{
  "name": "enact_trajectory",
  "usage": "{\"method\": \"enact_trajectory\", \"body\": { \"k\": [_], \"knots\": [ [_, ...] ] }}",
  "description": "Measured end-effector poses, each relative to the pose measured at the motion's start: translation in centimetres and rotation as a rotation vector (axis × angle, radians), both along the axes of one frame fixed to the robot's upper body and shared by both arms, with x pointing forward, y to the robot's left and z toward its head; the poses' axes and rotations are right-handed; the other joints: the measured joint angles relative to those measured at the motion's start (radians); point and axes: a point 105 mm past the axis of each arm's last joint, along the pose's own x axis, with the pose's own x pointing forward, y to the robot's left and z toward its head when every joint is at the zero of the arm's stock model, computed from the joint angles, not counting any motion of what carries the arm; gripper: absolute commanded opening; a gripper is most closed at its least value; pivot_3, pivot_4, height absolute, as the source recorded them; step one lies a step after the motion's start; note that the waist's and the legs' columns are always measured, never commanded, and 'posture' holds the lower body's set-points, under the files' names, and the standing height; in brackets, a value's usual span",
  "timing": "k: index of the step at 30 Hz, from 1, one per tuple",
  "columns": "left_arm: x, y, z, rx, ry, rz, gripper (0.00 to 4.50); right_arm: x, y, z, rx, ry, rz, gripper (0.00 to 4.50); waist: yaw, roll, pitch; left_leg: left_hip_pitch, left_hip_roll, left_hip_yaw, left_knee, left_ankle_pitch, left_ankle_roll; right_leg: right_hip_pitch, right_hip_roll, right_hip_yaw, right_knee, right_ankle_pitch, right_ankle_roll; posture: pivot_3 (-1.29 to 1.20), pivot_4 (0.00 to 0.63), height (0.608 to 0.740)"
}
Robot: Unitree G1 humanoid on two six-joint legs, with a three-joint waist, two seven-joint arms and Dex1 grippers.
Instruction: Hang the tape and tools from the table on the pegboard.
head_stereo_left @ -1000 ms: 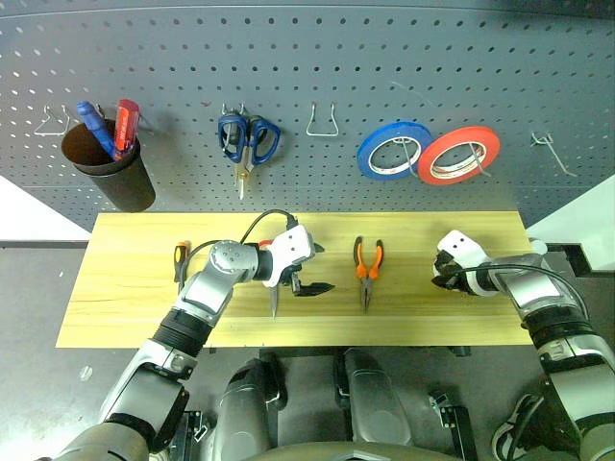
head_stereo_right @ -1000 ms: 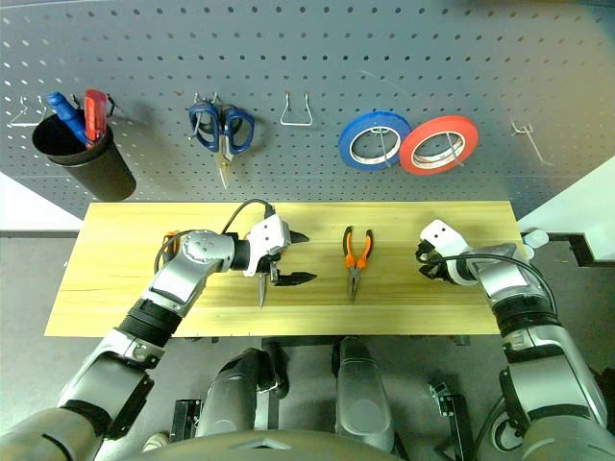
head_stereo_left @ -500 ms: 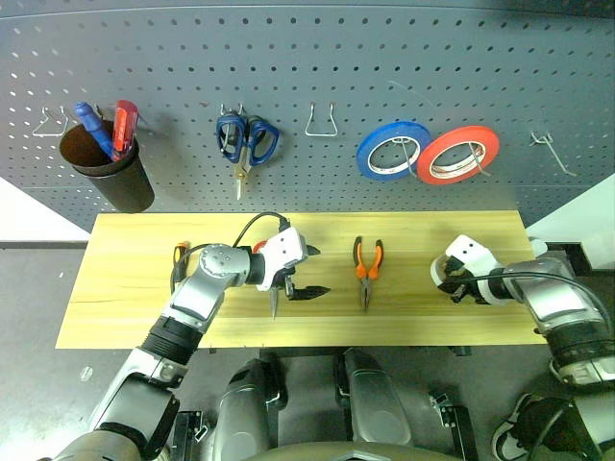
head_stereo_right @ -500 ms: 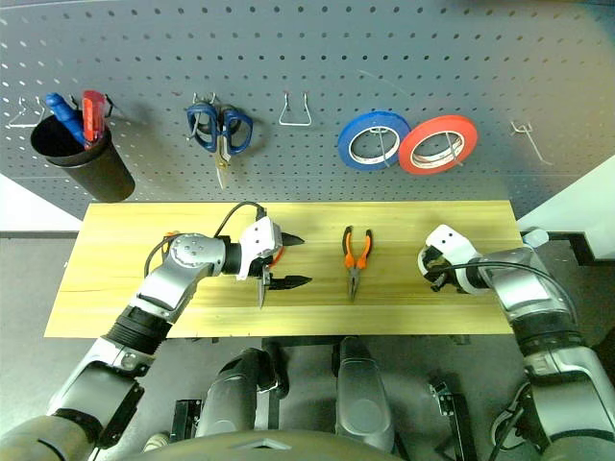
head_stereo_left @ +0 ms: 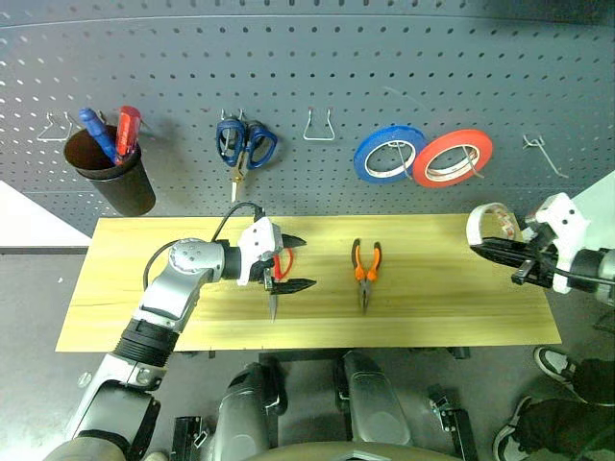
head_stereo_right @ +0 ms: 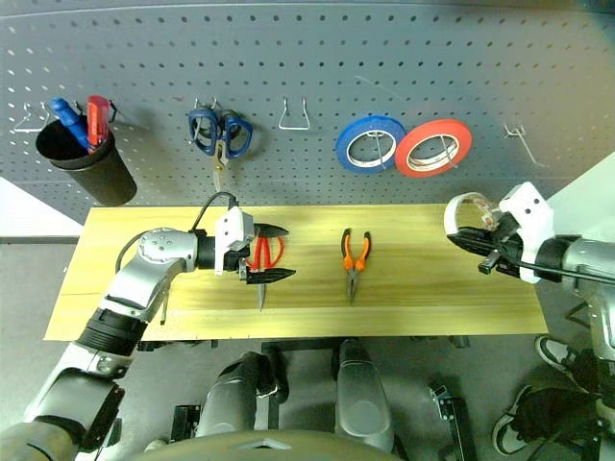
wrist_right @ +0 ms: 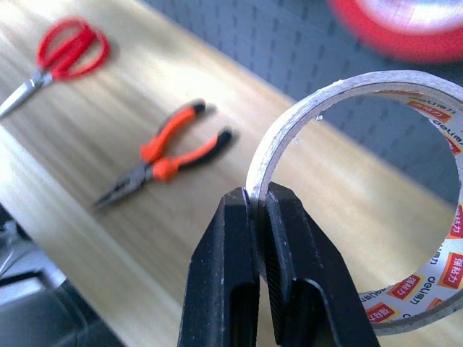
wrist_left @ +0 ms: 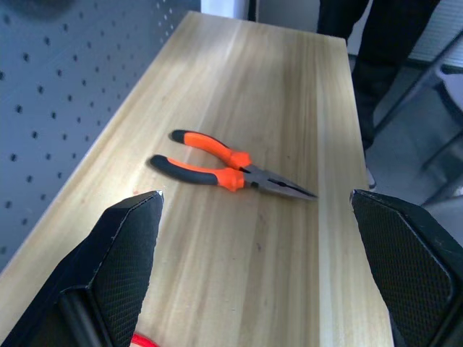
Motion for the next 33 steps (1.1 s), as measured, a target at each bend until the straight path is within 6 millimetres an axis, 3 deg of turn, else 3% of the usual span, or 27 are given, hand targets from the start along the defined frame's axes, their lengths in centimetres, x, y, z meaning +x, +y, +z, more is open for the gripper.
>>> {"method": "enact_trajectory", "body": {
  "k": [6,11,17,21,33],
  "knots": [
    [0.4,0.0,-0.1,-0.015,0.009,0.007,4.36,-0.6,-0.6,2.8,-0.013,-0.099,-0.015,0.04,-0.021,-0.001,-0.012,0.0,-0.001,0.0,0.001,-0.002,0.006,0.001,-0.001,0.0,0.0,0.001,0.002,-0.34,0.125,0.734],
    [0.5,-0.1,0.1,-0.024,0.003,-0.005,4.36,-1.1,-0.5,3.9,-0.028,-0.129,-0.004,0.04,-0.048,-0.002,-0.028,0.001,-0.001,-0.001,0.001,-0.002,0.006,0.002,0.0,0.0,0.0,0.001,0.002,-0.35,0.119,0.734],
    [-0.3,-0.8,2.4,-0.149,-0.005,-0.084,4.36,-0.5,-1.3,5.5,-0.058,-0.233,-0.048,0.04,-0.071,-0.002,-0.036,0.002,-0.001,-0.001,0.001,0.001,0.002,0.003,0.0,0.0,0.0,0.001,0.002,-0.35,0.112,0.734],
    [-0.4,-1.1,4.4,-0.209,-0.045,-0.111,4.36,0.7,-1.7,4.9,-0.064,-0.259,-0.073,0.04,-0.084,-0.001,-0.041,0.002,-0.002,-0.001,0.0,0.001,0.002,0.003,0.0,0.0,0.0,0.001,0.002,-0.34,0.108,0.734],
    [-0.1,-0.9,7.8,-0.314,-0.095,-0.115,4.36,5.3,-2.0,3.2,-0.107,-0.328,-0.08,0.04,-0.111,0.001,-0.053,0.004,-0.002,-0.001,0.0,0.002,0.001,0.005,0.0,0.001,0.002,-0.001,0.005,-0.3,0.098,0.734]
  ]
}}
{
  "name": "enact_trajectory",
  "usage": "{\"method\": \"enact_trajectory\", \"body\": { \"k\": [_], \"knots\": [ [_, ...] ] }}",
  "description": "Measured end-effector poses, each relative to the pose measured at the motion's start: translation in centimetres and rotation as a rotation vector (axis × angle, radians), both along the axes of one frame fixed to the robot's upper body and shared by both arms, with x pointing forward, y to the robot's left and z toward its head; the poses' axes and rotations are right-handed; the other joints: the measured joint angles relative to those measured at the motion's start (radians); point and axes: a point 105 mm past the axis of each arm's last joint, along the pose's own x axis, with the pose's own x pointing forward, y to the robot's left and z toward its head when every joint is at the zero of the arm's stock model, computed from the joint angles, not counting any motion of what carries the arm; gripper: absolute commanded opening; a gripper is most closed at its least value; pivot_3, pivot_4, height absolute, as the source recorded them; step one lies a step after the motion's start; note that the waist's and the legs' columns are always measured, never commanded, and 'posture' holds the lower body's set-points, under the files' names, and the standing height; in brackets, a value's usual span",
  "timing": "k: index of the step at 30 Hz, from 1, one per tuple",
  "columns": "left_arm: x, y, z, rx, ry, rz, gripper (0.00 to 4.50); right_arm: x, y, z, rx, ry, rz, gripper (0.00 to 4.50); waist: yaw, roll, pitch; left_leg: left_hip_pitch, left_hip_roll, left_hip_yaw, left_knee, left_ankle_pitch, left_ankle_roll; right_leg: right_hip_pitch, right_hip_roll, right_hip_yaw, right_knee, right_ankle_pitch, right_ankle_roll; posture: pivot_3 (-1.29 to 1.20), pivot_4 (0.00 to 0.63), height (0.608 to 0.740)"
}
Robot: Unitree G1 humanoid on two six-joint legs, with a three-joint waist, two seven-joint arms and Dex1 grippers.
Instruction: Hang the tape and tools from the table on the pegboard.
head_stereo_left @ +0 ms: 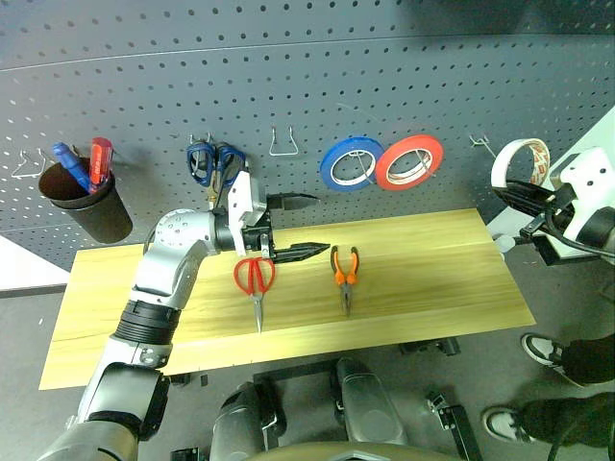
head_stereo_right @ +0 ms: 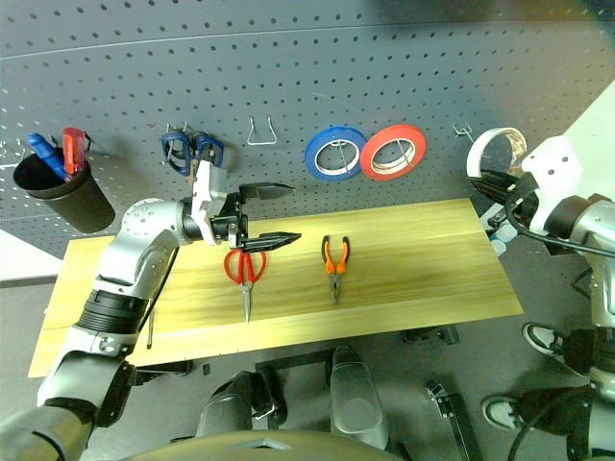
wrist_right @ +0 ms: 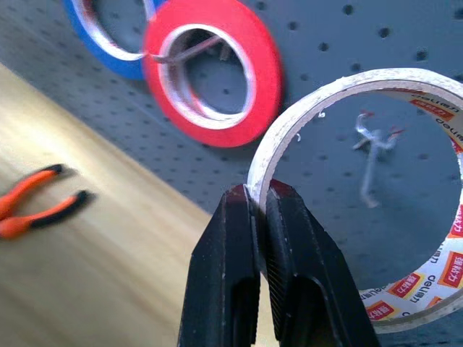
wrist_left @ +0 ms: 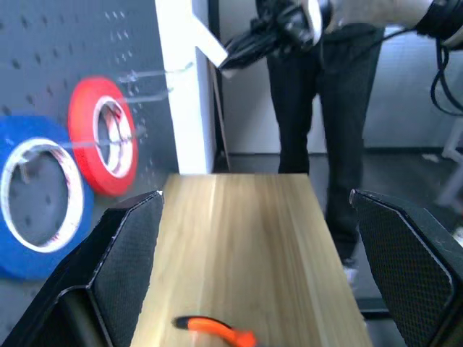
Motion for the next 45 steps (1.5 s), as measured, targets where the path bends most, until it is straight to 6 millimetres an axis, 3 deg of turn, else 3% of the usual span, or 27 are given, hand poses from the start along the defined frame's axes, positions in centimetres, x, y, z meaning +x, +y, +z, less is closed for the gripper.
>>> {"method": "enact_trajectory", "body": {
  "k": [7,11,18,25,29,32,37,45],
  "knots": [
    [0.4,0.2,1.7,-0.058,-0.022,0.029,4.36,2.2,0.5,-1.7,-0.003,0.03,0.022,0.04,0.0,0.0,-0.006,0.0,-0.001,0.0,0.001,0.0,0.0,0.0,0.0,0.001,0.001,0.0,0.0,-0.29,0.091,0.734],
    [0.5,0.3,1.8,-0.059,-0.028,0.04,4.36,4.7,0.9,-2.7,-0.059,0.019,-0.01,0.04,-0.008,0.001,-0.008,0.001,-0.001,0.001,0.001,0.001,-0.001,0.0,0.0,0.001,0.001,0.0,0.0,-0.27,0.092,0.734],
    [0.7,0.5,1.7,-0.051,-0.031,0.066,4.36,6.8,1.9,-2.8,-0.098,0.005,-0.004,0.04,-0.013,0.001,-0.008,0.001,-0.001,0.001,0.001,0.001,-0.001,0.0,0.0,0.002,0.003,-0.001,0.001,-0.24,0.094,0.734],
    [0.5,0.8,1.1,-0.045,-0.023,0.088,4.36,7.9,1.1,-2.4,-0.147,-0.029,-0.07,2.12,-0.013,0.002,-0.008,0.001,-0.001,0.001,0.001,0.001,-0.001,0.0,0.0,0.003,0.003,-0.001,0.001,-0.22,0.089,0.734],
    [0.3,0.9,1.0,-0.041,-0.024,0.096,4.36,7.6,1.4,-2.1,-0.142,-0.021,-0.034,3.43,-0.01,0.002,-0.009,0.001,-0.001,0.001,0.001,0.002,-0.001,0.0,0.0,0.003,0.003,-0.001,0.001,-0.21,0.087,0.734],
    [0.1,1.0,0.9,-0.039,-0.027,0.102,4.36,6.2,1.6,-0.8,-0.12,-0.007,0.03,4.35,0.006,0.004,-0.011,0.002,-0.001,0.001,0.001,0.002,-0.001,0.0,0.0,0.004,0.003,-0.001,0.001,-0.21,0.087,0.734],
    [-0.1,1.6,-0.3,-0.023,0.017,0.137,4.36,3.2,2.0,0.1,-0.09,0.107,0.116,4.35,0.033,0.006,-0.025,0.002,-0.001,0.002,0.002,0.001,-0.001,0.001,0.0,0.004,0.003,0.0,0.001,-0.2,0.087,0.734],
    [-0.6,3.2,-3.3,0.069,0.089,0.237,4.36,-0.5,5.3,-2.8,0.028,0.367,0.205,4.35,0.064,0.006,-0.042,0.002,0.0,0.001,0.002,0.001,-0.001,0.001,0.0,0.004,0.003,0.0,0.001,-0.18,0.094,0.734]
  ]
}}
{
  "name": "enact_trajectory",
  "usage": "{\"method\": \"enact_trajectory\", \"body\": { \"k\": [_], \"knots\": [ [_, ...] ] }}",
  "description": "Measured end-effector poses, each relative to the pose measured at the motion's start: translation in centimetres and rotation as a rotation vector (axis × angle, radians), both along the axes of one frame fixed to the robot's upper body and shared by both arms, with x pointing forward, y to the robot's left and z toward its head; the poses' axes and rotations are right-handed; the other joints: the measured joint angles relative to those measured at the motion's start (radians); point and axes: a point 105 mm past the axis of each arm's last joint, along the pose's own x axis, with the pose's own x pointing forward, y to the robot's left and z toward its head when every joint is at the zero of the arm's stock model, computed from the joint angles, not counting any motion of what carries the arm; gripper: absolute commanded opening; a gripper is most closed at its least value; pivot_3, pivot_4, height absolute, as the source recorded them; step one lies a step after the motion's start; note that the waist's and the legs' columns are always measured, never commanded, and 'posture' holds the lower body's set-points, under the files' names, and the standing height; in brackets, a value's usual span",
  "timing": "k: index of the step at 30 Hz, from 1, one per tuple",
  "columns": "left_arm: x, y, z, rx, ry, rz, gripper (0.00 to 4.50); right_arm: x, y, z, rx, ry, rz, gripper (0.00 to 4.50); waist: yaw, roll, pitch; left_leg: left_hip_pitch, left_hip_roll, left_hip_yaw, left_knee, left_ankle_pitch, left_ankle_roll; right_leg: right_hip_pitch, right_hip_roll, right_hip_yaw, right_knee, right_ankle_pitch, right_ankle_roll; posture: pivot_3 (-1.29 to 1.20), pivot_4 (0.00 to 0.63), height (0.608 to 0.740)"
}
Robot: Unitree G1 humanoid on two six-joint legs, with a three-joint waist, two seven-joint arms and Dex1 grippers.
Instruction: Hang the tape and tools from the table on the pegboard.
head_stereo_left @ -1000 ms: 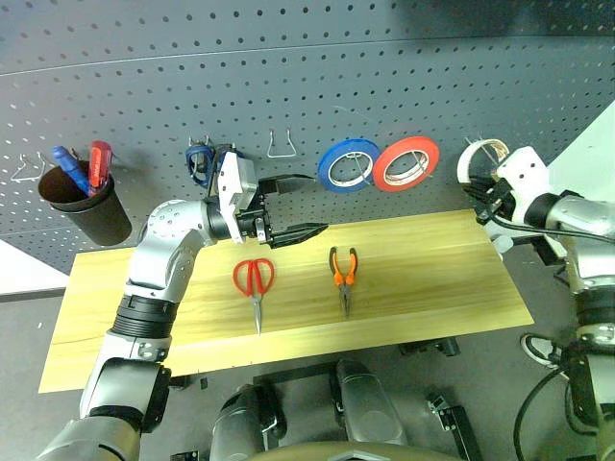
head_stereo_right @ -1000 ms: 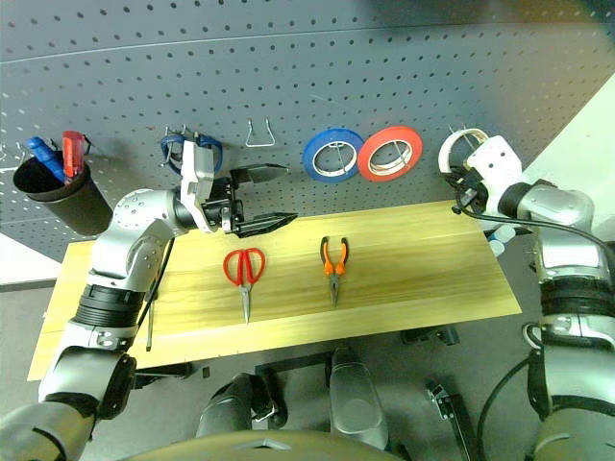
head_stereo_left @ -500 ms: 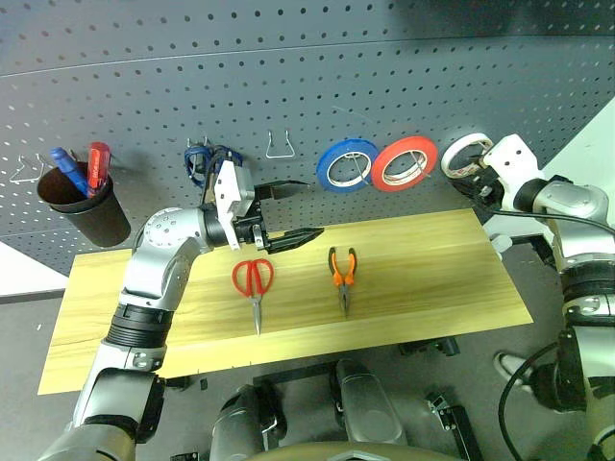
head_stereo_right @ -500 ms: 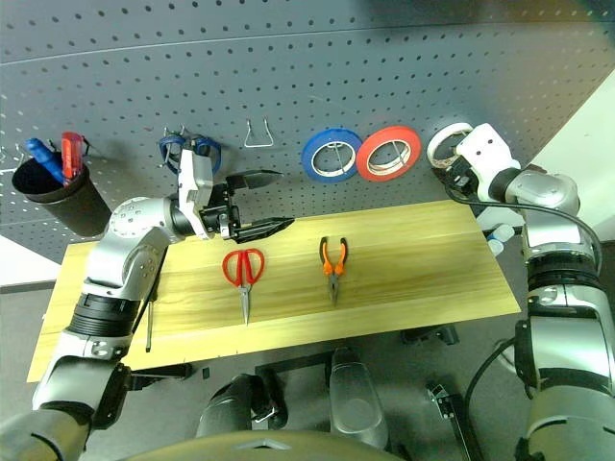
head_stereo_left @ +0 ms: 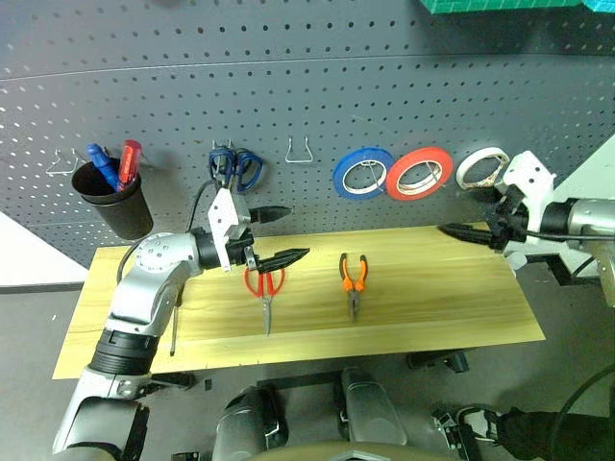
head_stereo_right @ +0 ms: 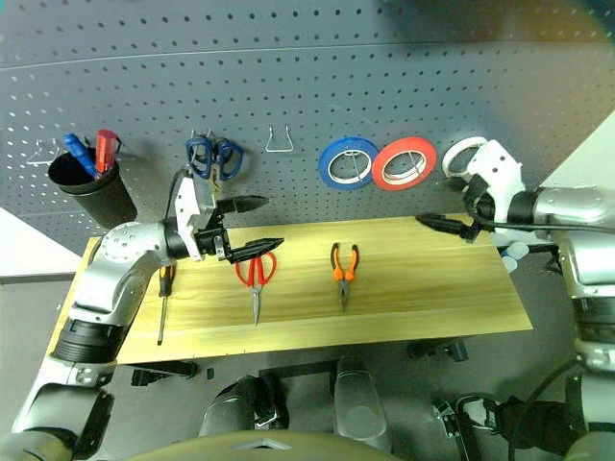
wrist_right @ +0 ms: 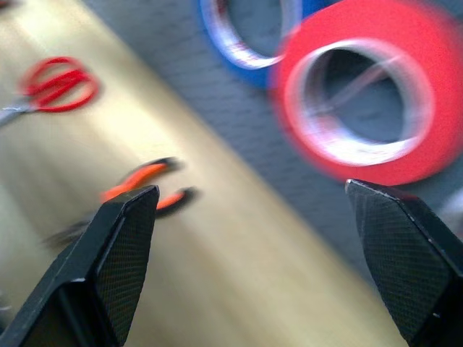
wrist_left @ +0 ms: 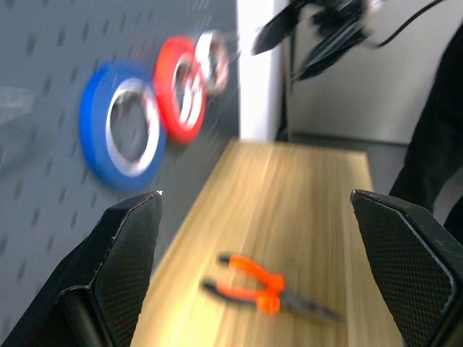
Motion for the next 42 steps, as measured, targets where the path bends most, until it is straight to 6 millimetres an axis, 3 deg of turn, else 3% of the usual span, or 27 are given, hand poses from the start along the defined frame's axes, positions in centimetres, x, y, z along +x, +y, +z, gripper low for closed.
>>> {"method": "enact_trajectory", "body": {
  "k": [3,9,15,20,27,32,34,42],
  "knots": [
    [-0.5,0.7,-1.3,0.037,0.038,0.036,4.36,-0.7,1.8,-1.1,0.064,0.075,0.004,4.35,0.008,-0.001,-0.002,0.0,0.0,-0.001,0.0,0.0,0.0,0.0,0.0,-0.001,0.0,0.0,-0.001,-0.18,0.094,0.734],
    [-0.9,2.3,-3.7,0.124,0.069,0.128,4.36,-1.0,3.7,-4.2,0.19,0.226,-0.061,4.35,0.037,-0.003,-0.01,-0.001,0.0,-0.001,0.0,-0.001,0.001,-0.001,-0.001,-0.001,0.0,0.001,-0.002,-0.16,0.095,0.734],
    [-1.4,3.2,-5.5,0.136,0.119,0.191,4.36,-0.6,3.8,-9.0,0.151,0.353,-0.209,4.43,0.059,-0.005,-0.014,-0.002,0.0,0.0,0.0,-0.001,0.001,-0.002,-0.001,-0.001,-0.001,0.001,-0.002,-0.15,0.11,0.734],
    [-1.5,5.0,-6.0,0.155,0.136,0.246,4.36,-0.9,5.4,-11.5,0.105,0.452,-0.255,4.43,0.06,-0.005,-0.014,-0.002,0.001,-0.001,0.0,-0.001,0.001,-0.002,-0.001,-0.001,-0.001,0.001,-0.003,-0.12,0.141,0.734],
    [-2.6,6.4,-6.6,0.18,0.152,0.247,4.36,1.1,8.0,-10.3,0.126,0.532,-0.359,4.43,0.069,-0.006,-0.009,-0.003,0.003,-0.001,-0.001,-0.004,0.006,-0.004,-0.001,-0.002,-0.001,0.002,-0.005,-0.08,0.234,0.734],
    [-3.3,7.0,-5.7,0.161,0.159,0.194,4.36,1.3,8.8,-11.3,0.08,0.597,-0.462,4.43,0.094,-0.004,0.03,-0.003,0.003,-0.001,0.0,-0.005,0.007,-0.008,-0.004,-0.002,-0.003,0.001,-0.012,-0.05,0.31,0.734],
    [-3.3,7.1,-5.3,0.148,0.154,0.183,4.36,1.3,8.4,-11.8,0.068,0.625,-0.519,4.43,0.107,-0.002,0.05,-0.004,0.003,0.0,0.0,-0.004,0.009,-0.009,-0.004,-0.001,-0.004,0.001,-0.013,-0.04,0.339,0.734],
    [-1.9,6.7,-3.9,0.14,0.138,0.15,4.36,3.0,6.7,-10.5,0.068,0.548,-0.68,4.43,0.114,0.0,0.121,-0.008,0.003,0.001,-0.002,-0.001,0.007,-0.011,-0.004,-0.001,-0.003,0.004,-0.009,-0.03,0.392,0.734]
  ]
}}
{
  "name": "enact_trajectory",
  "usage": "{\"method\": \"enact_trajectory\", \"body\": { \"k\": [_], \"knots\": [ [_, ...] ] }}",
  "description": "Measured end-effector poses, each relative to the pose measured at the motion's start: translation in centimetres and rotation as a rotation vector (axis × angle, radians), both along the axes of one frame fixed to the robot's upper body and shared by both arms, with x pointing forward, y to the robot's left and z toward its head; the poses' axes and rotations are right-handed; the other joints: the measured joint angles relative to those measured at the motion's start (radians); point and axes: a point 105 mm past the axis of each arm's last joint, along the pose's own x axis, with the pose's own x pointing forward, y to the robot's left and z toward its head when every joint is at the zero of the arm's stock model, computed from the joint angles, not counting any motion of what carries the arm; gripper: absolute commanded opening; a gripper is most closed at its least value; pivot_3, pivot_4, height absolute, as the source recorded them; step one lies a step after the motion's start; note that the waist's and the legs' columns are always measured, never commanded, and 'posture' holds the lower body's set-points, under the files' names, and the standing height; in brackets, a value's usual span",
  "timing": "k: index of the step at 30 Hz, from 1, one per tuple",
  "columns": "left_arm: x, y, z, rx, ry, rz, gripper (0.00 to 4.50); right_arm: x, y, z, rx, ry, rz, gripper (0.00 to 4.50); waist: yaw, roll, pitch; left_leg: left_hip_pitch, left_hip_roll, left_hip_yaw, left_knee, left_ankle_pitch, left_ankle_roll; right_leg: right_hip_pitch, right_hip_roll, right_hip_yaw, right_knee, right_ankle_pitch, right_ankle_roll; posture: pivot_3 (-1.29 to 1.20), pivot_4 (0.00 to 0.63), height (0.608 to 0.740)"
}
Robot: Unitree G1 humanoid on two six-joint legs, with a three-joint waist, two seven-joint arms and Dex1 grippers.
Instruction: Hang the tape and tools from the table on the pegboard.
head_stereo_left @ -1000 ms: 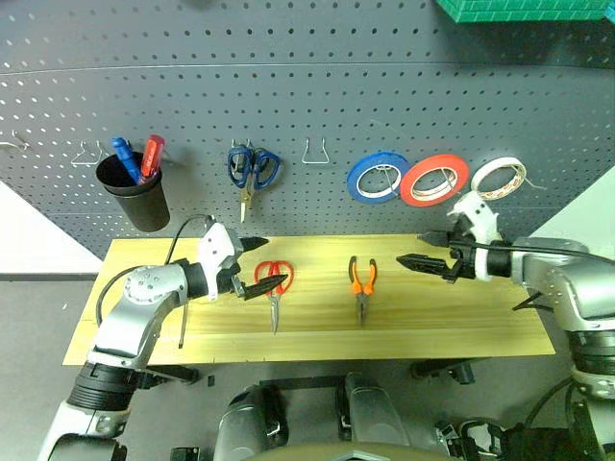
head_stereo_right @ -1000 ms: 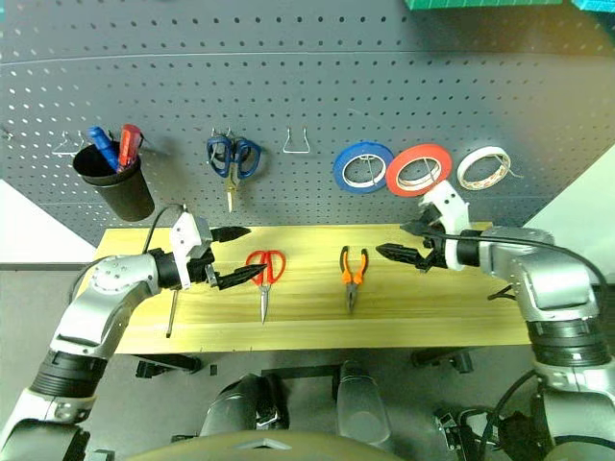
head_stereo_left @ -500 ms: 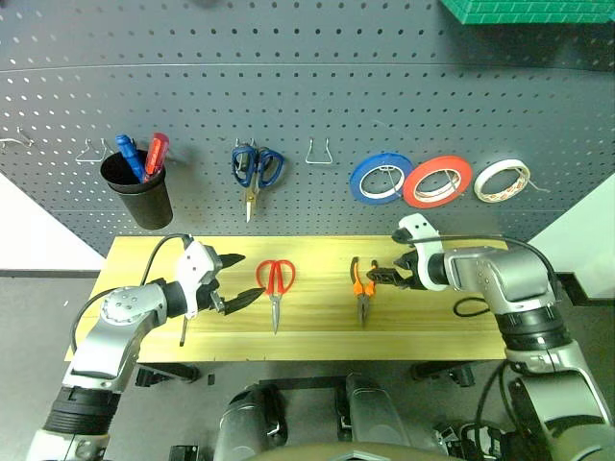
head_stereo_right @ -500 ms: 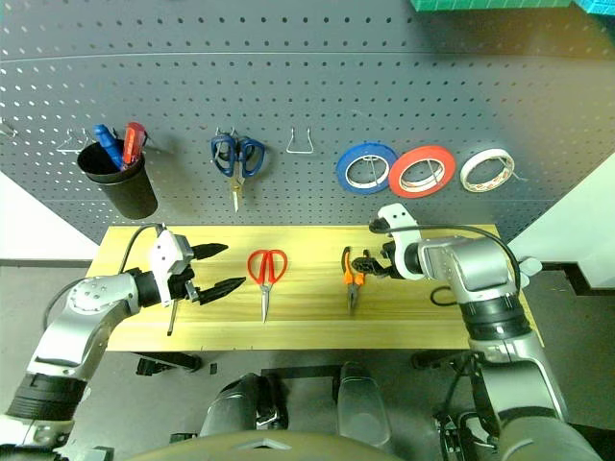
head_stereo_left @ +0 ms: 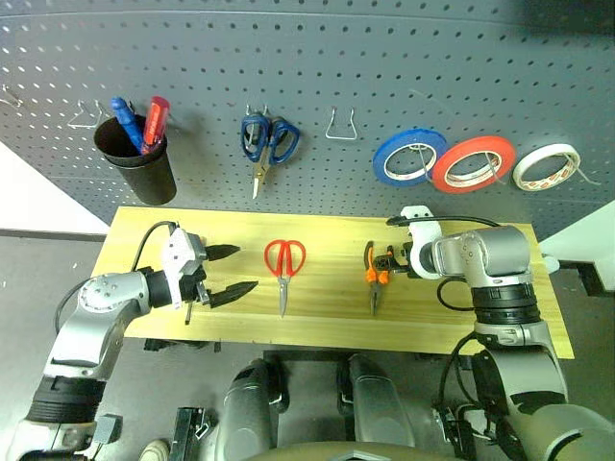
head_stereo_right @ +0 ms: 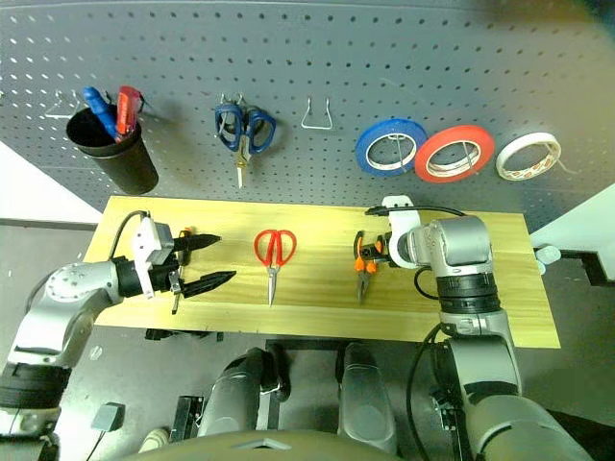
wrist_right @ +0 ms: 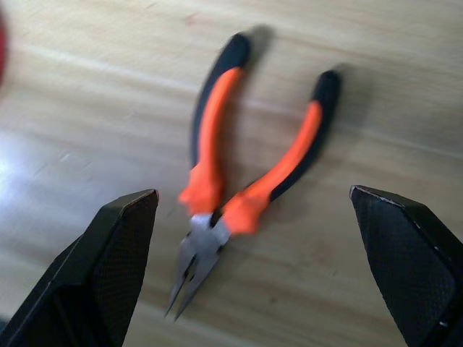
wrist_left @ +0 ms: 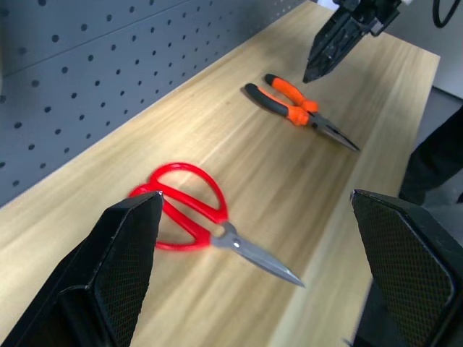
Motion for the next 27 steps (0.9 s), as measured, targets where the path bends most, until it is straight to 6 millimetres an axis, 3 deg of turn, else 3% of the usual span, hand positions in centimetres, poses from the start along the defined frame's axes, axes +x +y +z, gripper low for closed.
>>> {"method": "enact_trajectory", "body": {
  "k": [13,27],
  "knots": [
    [1.8,-1.6,-0.7,0.011,0.053,-0.078,4.36,0.1,1.2,-0.3,0.031,0.006,-0.024,4.43,-0.002,-0.002,0.055,-0.004,0.001,0.002,-0.005,0.003,-0.006,-0.007,0.002,0.001,0.0,0.0,0.001,-0.03,0.416,0.734],
    [1.6,-1.8,-1.0,0.014,0.056,-0.09,4.36,0.5,3.0,-0.9,0.031,-0.003,-0.033,4.43,-0.004,-0.004,0.067,-0.005,0.001,0.003,-0.013,0.006,-0.008,-0.009,0.002,0.001,-0.003,0.0,0.001,-0.02,0.415,0.734]
  ]
}}
